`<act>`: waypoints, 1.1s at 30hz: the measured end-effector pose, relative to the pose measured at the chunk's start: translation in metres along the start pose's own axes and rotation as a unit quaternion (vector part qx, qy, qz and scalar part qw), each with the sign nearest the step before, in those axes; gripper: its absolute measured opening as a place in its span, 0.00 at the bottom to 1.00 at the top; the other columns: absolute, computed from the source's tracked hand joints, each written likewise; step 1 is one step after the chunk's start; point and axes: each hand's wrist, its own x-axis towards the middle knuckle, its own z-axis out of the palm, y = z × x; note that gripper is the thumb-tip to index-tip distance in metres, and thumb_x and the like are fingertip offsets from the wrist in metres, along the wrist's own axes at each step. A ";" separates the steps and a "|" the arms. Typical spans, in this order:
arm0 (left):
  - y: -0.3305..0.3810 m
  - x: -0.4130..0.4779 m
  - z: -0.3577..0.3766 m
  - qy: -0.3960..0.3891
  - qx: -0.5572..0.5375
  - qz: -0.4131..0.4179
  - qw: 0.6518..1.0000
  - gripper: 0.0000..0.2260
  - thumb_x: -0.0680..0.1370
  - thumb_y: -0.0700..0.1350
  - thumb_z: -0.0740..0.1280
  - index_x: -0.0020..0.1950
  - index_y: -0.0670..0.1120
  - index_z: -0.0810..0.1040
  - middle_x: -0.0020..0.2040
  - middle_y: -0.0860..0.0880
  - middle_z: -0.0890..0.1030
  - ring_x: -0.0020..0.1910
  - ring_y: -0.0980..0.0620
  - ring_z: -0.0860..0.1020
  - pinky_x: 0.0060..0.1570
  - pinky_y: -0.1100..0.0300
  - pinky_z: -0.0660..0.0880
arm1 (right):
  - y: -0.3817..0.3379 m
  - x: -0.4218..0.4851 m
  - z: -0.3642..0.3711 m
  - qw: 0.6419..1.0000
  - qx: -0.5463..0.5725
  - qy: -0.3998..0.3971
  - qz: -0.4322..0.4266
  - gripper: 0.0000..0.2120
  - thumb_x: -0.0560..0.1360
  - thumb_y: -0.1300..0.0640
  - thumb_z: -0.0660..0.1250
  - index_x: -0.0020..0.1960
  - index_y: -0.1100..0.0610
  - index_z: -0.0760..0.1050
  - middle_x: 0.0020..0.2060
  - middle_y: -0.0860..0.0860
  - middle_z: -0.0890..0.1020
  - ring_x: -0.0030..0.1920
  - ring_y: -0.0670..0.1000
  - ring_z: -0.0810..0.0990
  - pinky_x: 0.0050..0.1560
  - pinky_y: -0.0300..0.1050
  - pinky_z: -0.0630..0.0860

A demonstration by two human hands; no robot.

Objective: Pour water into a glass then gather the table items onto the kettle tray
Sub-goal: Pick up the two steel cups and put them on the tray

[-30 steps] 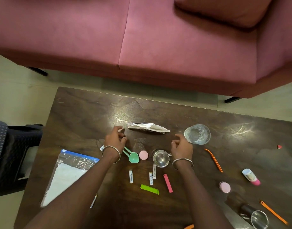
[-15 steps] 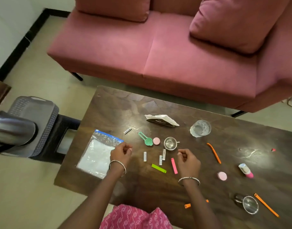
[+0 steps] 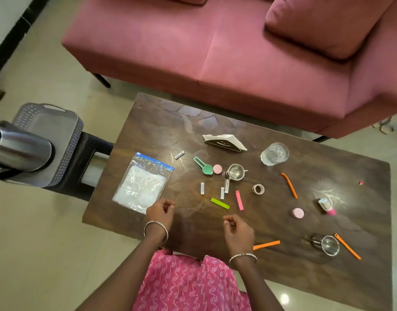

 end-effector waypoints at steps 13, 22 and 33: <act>0.076 0.071 0.071 -0.194 0.164 0.228 0.940 0.18 0.73 0.50 0.69 0.60 0.47 0.74 0.57 0.48 0.79 0.56 0.45 0.77 0.56 0.54 0.72 | 0.013 -0.005 -0.004 0.963 0.078 0.167 0.194 0.06 0.74 0.62 0.69 0.45 0.53 0.82 0.33 0.46 0.82 0.38 0.50 0.81 0.40 0.42 0.72; 0.146 0.089 0.142 -0.207 0.290 0.291 0.888 0.30 0.71 0.52 0.72 0.68 0.46 0.64 0.65 0.45 0.71 0.59 0.41 0.75 0.56 0.49 0.74 | 0.044 0.005 -0.017 0.931 0.158 0.230 0.236 0.07 0.74 0.63 0.70 0.45 0.52 0.83 0.35 0.48 0.84 0.39 0.50 0.82 0.43 0.49 0.79; 0.174 0.104 0.201 -0.189 0.419 0.273 0.845 0.28 0.68 0.47 0.75 0.63 0.45 0.66 0.61 0.43 0.73 0.56 0.40 0.77 0.51 0.49 0.74 | 0.122 0.038 -0.068 0.913 0.182 0.240 0.275 0.08 0.73 0.63 0.71 0.45 0.50 0.82 0.34 0.47 0.83 0.37 0.48 0.82 0.41 0.43 0.77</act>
